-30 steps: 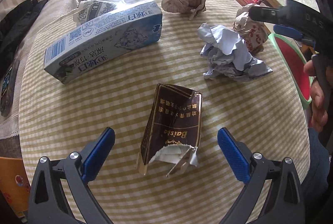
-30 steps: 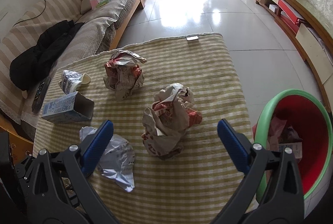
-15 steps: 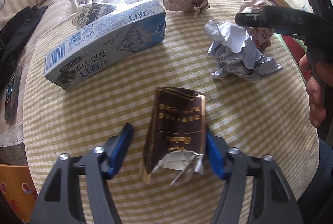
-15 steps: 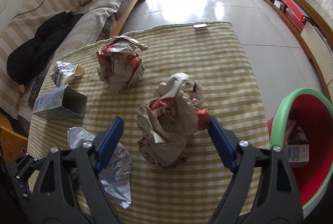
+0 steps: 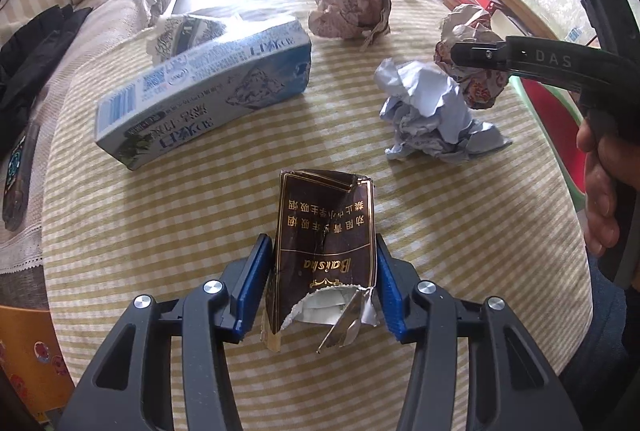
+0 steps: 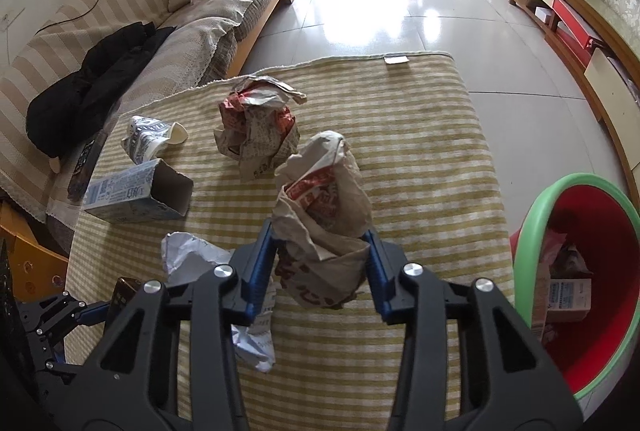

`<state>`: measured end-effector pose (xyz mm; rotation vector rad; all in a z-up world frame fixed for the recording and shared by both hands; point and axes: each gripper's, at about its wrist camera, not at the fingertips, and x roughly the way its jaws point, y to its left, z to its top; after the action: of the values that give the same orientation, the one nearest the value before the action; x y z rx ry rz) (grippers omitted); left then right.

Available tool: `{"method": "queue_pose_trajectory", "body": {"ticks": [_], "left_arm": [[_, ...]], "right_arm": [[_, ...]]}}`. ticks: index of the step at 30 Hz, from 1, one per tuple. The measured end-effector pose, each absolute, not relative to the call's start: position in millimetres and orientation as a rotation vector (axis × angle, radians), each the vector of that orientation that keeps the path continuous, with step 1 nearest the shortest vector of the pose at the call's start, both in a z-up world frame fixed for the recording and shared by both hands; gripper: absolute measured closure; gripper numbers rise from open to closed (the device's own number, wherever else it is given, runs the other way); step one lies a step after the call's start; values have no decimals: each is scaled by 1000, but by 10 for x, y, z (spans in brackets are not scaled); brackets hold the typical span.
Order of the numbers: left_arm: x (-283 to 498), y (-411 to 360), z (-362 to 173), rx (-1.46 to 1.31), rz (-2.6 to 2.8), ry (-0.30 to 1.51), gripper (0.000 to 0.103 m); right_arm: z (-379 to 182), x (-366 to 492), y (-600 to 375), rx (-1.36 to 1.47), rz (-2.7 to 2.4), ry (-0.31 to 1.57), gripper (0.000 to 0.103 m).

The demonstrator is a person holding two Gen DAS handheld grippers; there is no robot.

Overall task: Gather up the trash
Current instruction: 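Grasp the crumpled paper ball with the right tool while the left tool grasps the brown wrapper, then carry both held items over the red bucket and open both tools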

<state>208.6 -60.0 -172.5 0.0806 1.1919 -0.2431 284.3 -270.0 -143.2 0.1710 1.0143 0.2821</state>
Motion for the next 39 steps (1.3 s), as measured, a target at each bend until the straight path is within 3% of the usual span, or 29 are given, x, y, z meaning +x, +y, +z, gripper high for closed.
{"method": "queue_pose_trajectory", "body": {"ticks": [20, 39], "left_arm": [[1881, -519, -897, 42, -191, 1005, 56], [2021, -1261, -371, 54, -279, 874, 56]], "right_arm": [[-590, 2212, -2895, 217, 316, 853, 62], [-424, 1869, -3655, 286, 226, 799, 62]]}}
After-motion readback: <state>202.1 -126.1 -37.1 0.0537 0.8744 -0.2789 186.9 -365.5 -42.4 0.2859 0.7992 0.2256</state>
